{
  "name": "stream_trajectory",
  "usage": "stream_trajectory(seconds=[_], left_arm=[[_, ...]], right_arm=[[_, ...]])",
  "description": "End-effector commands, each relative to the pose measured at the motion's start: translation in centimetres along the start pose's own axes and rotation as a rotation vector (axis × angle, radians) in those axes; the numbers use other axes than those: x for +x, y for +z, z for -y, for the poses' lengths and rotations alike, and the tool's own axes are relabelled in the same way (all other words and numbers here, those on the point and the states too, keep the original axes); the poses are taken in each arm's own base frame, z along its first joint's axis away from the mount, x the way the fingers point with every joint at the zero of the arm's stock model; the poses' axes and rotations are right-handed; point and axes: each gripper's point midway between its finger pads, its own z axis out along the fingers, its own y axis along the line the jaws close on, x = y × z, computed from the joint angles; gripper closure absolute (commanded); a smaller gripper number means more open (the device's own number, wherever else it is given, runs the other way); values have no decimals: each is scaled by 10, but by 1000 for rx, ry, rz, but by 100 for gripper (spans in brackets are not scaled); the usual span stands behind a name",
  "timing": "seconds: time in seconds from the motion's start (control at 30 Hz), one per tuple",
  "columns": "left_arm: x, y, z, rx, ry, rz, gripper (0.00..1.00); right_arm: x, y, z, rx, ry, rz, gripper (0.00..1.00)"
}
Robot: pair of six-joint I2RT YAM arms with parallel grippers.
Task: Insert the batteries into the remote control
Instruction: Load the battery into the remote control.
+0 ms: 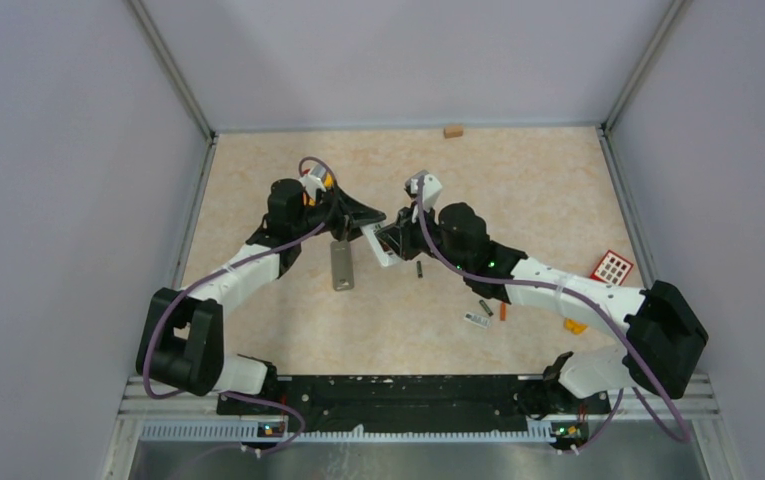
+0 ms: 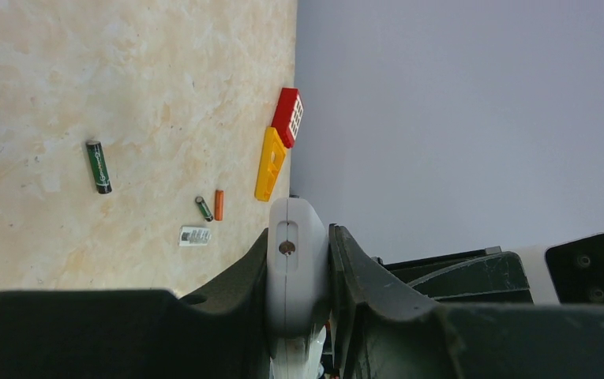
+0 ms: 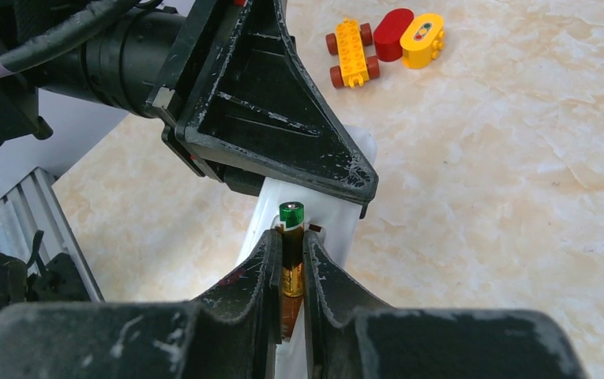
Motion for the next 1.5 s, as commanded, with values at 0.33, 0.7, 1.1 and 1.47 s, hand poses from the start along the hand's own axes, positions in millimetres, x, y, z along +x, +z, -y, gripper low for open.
stream_trajectory(seconds=[0.33,0.7,1.1,1.47], left_arm=[[-1,-9,45,96,125,-11,100],[-9,-5,36,63,189,9,100],[-26,-3,23,-42,329,62,100],[-6,-13,12,-120,282,-39,100]], right_arm=[[7,-7,-16,-72,-31,-79,74],[-30,-27,-25,-73,68,-33,54],[-31,-37,16,88,779,15,18],[-7,-12,-18,-31,742,-30,13]])
